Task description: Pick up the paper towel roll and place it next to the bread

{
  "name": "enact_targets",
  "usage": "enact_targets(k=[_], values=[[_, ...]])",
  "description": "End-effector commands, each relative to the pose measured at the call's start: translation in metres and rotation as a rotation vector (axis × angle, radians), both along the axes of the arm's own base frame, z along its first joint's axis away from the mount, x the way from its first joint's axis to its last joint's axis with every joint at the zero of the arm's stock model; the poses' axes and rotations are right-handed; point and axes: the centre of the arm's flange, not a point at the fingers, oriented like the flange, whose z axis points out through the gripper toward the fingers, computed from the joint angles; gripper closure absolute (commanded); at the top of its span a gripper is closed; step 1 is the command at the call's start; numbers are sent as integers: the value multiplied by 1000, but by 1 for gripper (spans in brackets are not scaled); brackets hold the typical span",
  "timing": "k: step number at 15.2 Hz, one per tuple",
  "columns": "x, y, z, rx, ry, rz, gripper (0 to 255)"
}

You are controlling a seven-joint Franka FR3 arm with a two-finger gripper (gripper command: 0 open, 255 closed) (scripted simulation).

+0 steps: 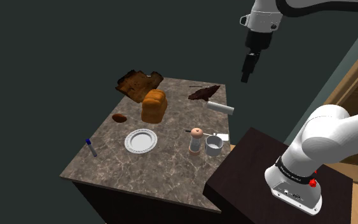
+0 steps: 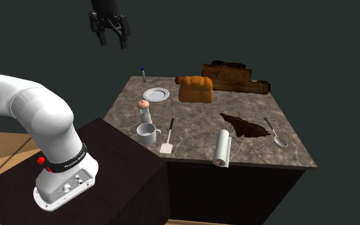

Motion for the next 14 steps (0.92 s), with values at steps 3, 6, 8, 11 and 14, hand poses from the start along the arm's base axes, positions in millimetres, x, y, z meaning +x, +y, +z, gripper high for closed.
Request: enact_targets(k=[3, 6, 8, 11, 14], values=[[10, -15, -19, -3, 0, 2, 0], [25, -37, -47, -9, 0, 5, 0], [35, -52, -66, -12, 0, 8, 0], [50, -75, -94, -17, 0, 11, 0], [66, -97, -123, -22, 0, 14, 0]])
